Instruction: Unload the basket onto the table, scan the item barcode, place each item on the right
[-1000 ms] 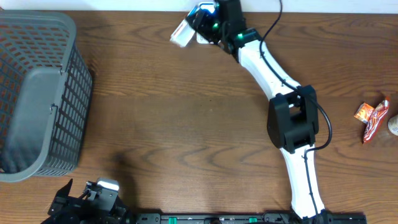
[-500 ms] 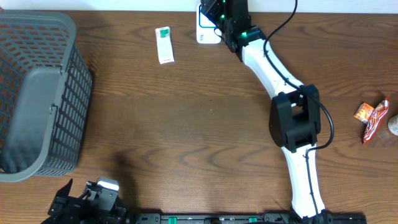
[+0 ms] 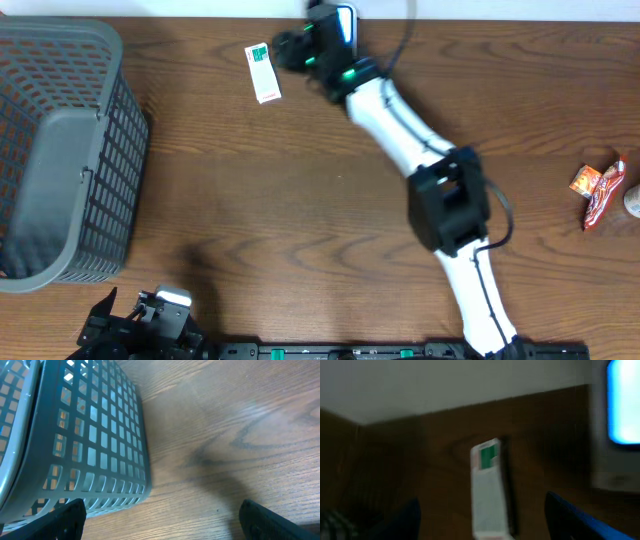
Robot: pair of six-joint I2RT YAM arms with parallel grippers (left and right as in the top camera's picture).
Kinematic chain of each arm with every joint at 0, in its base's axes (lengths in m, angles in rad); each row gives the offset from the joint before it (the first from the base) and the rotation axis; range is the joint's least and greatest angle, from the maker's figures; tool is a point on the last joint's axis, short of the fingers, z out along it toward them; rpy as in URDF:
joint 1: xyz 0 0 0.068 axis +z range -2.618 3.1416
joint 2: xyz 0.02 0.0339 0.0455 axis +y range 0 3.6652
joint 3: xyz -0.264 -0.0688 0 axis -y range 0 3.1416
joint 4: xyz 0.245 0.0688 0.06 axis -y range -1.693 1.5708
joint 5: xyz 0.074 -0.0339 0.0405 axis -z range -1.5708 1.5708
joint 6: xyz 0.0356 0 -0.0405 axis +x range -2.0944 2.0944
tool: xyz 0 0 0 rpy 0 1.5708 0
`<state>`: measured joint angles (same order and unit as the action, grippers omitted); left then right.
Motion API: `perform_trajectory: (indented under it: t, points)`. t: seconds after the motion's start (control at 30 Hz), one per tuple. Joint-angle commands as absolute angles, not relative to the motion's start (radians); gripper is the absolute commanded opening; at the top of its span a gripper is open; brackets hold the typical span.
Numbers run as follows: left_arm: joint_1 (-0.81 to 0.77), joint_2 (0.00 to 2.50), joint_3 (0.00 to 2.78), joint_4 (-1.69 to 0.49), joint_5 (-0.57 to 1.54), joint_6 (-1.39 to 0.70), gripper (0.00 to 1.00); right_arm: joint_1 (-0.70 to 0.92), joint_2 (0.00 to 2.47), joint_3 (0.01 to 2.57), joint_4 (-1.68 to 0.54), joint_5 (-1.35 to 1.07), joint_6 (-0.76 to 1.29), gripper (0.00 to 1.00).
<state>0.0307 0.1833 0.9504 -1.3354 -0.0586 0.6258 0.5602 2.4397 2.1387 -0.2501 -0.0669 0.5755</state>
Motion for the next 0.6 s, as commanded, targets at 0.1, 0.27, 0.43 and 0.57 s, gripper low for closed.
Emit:
perform_trajectory:
  t: [0.1, 0.27, 0.43, 0.57]
  points:
    - [0.027, 0.182, 0.953, -1.335, -0.064, 0.628, 0.98, 0.671, 2.424, 2.152, -0.227, 0.231, 0.338, 0.80]
    - [0.027, 0.182, 0.953, -1.335, -0.064, 0.628, 0.98, 0.680, 2.439, 2.152, -0.181, 0.322, 0.309, 0.92]
    - [0.027, 0.182, 0.953, -1.335, -0.064, 0.628, 0.98, 0.656, 2.504, 2.152, -0.152, 0.340, 0.308, 0.99]
    - [0.027, 0.182, 0.953, -1.335, -0.064, 0.628, 0.98, 0.659, 2.567, 2.152, -0.145, 0.294, 0.309, 0.99]
